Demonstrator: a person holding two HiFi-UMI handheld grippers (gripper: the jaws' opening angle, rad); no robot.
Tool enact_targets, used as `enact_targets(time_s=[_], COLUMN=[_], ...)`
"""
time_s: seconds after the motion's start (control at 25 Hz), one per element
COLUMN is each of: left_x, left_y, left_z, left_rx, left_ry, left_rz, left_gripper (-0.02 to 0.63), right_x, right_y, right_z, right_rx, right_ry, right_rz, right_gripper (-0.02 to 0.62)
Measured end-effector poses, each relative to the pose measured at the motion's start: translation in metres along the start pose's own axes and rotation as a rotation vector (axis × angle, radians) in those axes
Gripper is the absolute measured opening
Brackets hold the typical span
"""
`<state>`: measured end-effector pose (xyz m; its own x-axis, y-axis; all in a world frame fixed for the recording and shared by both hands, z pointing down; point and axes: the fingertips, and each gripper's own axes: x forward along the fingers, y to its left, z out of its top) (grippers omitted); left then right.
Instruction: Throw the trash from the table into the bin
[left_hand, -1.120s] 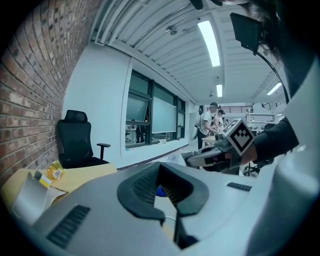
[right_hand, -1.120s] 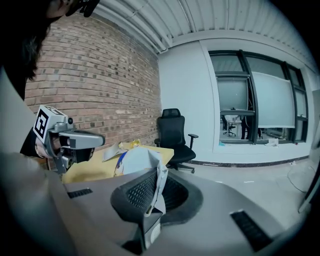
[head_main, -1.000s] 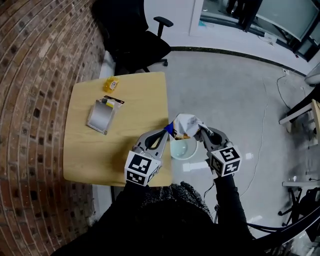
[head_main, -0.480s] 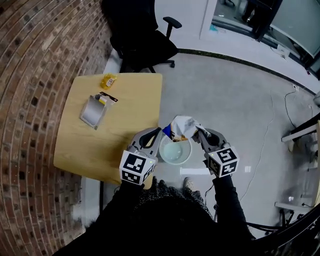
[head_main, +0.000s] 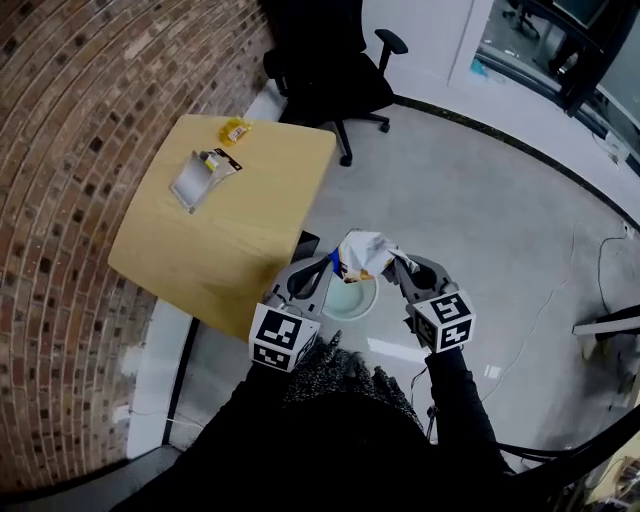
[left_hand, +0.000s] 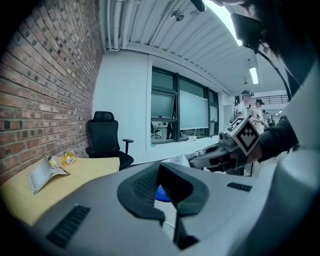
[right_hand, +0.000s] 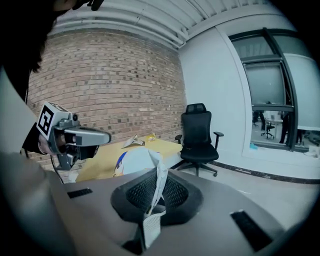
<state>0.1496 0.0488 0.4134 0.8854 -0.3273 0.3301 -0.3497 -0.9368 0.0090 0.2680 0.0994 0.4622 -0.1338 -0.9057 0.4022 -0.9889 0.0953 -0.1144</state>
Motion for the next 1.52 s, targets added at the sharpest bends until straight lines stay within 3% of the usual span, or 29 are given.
enact_targets(time_s=[0.16,0.44,0.6,0.72,0.96,1.08,1.52], left_x=[0.0,0.013,0.03,0.042,0.067,0.074,0.112], left_y=[-0.015,-0.013,-0.01,-0.003,0.014,0.021,0.024], left_z=[-0.01,-0.017,-0.031,-0.049,-0.111,-0.145,-0.249], left_rx=[0.011,-0.007,0.017,-0.013,-0.042,-0.08,-0.106], left_ry=[0.019,-0.046,-0.005,0.003,0.075,0.108,0.173], left_rz=[0.02,-0.017,-0.026,-0.013,-0.014,-0.014,-0.031], left_gripper=[0.006,0.006,0.006,0.006,0.006,0.005,0.005], right_x=[0.003,0.026,0.039,0.053,0.079,0.091,0.134], right_y=[0.0,-0.001,-0.003,-0.002,-0.014,-0.02,-0.034], right_z=[-0.003,-0.013,-0.029,-0.045,-0.088,-0.12,-0.235], right_rx=[0.012,0.013,0.034,0.046,0.09,0.125,0.207], right_ry=[-0.004,0.021,0.031,0.045,0.072,0.092,0.165], right_rz=[0.026,0.025,0.013,0.015,0.002,-0.024,-0.079], right_gripper=[0.015,0.015,0.015,0.015,0.015,0.015,0.015])
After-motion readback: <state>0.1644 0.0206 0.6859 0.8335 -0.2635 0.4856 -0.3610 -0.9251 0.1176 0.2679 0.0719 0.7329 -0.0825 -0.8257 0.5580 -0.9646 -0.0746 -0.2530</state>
